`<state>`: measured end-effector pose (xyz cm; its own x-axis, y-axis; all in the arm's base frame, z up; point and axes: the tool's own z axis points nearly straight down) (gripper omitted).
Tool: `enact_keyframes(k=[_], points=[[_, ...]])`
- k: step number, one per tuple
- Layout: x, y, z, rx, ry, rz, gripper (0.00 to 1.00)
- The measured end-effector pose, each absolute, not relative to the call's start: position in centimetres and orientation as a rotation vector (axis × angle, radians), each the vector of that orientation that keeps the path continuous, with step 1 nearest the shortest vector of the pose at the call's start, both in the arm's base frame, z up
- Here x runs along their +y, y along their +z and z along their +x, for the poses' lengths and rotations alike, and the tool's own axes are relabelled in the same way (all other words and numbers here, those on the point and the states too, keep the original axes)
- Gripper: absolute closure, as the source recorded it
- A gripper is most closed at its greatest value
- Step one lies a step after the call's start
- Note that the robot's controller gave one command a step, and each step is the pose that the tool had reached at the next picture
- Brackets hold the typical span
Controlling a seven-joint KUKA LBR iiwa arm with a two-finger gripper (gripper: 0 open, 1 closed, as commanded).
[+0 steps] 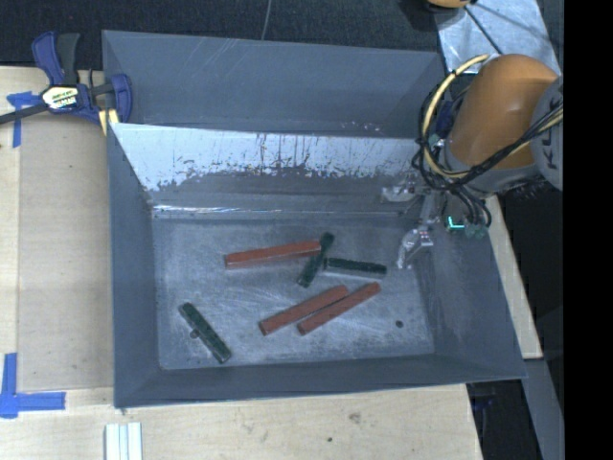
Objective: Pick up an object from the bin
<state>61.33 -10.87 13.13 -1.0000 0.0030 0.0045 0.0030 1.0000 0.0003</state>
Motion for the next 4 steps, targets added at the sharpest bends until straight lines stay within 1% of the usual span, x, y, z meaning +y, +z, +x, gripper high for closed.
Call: enact_keyframes(k=[1, 2, 3, 4], points=[[-10.9, 13.6, 61.5, -3.145, 0.001, -0.002, 0.00], [-4.7, 7.8, 57.8, -3.147, 0.008, 0.344, 1.00], [-4.7, 7.8, 57.8, -3.147, 0.008, 0.344, 1.00], [-3.0, 18.6, 59.7, -3.122, 0.000, 0.377, 1.00]])
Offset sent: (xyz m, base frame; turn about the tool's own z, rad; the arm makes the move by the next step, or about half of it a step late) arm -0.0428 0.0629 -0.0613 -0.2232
